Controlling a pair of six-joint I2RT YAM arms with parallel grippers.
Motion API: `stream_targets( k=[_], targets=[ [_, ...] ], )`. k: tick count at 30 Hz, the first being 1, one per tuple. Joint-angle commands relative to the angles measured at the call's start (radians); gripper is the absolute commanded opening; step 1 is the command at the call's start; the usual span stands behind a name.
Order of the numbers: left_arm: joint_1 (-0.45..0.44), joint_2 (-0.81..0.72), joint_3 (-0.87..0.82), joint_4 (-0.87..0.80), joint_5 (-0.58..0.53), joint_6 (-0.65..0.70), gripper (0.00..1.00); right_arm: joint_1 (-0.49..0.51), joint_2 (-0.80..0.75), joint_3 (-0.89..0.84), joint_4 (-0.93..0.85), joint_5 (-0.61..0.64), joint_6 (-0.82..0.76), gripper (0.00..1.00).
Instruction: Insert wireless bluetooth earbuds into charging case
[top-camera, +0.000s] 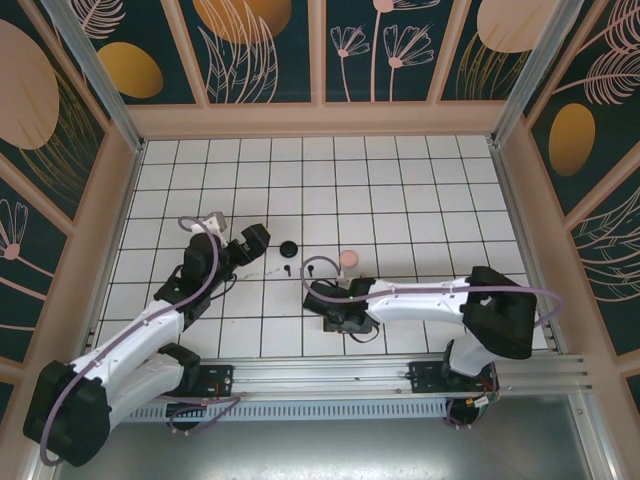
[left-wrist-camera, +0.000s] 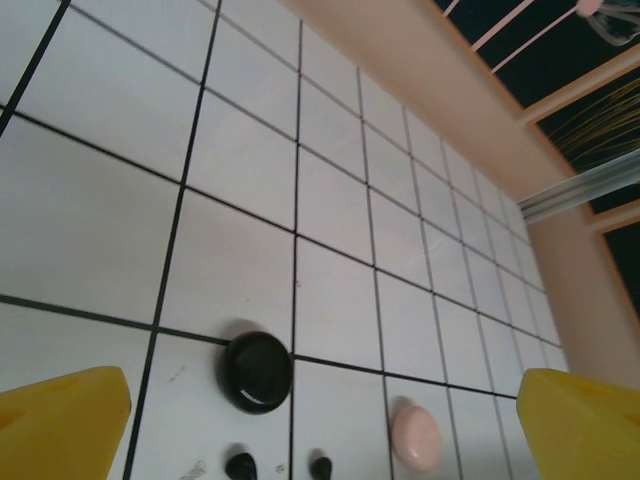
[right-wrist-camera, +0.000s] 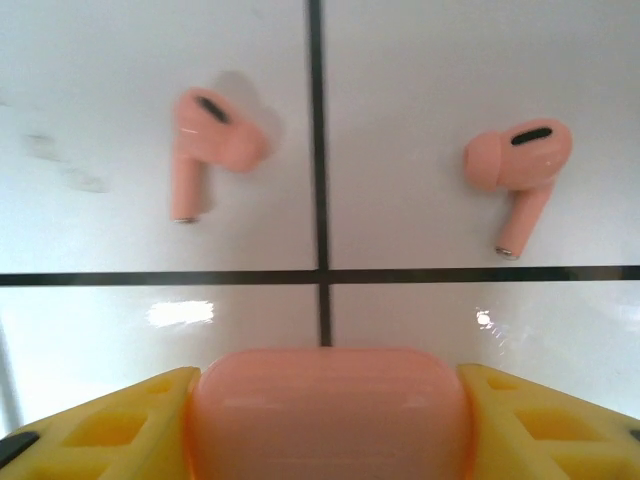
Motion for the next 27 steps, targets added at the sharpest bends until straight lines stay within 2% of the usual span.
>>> stream_targets(
  k=[1, 4, 7, 11, 14, 20, 27],
  targets=[
    [-0.006, -0.037, -0.019, 0.041, 0.007, -0.025, 0.99, -0.013, -0.094, 0.096, -0.030, 0.045, -0.027, 0.49],
    [-0.006, -0.036, -0.040, 0.109, 0.040, 0.003, 0.99, -0.089, -0.130, 0.147, 0.017, 0.038, -0.080, 0.49],
    [-0.006, -0.025, -0.081, 0.221, 0.080, 0.003, 0.98, -0.204, -0.146, 0.171, 0.127, -0.023, -0.116, 0.49],
    [-0.006, -0.006, -0.132, 0.349, 0.120, -0.008, 0.99, -0.337, -0.106, 0.220, 0.245, -0.084, -0.094, 0.49],
    [-0.006, 0.022, -0.155, 0.413, 0.141, -0.015, 0.99, -0.401, -0.055, 0.266, 0.295, -0.098, -0.036, 0.49],
    [-0.010, 0.100, -0.225, 0.637, 0.175, -0.059, 0.97, -0.450, 0.041, 0.320, 0.398, -0.162, 0.090, 0.49],
    [-0.026, 0.224, -0.217, 0.810, 0.213, -0.056, 0.85, -0.447, 0.112, 0.354, 0.472, -0.229, 0.179, 0.49]
  ],
)
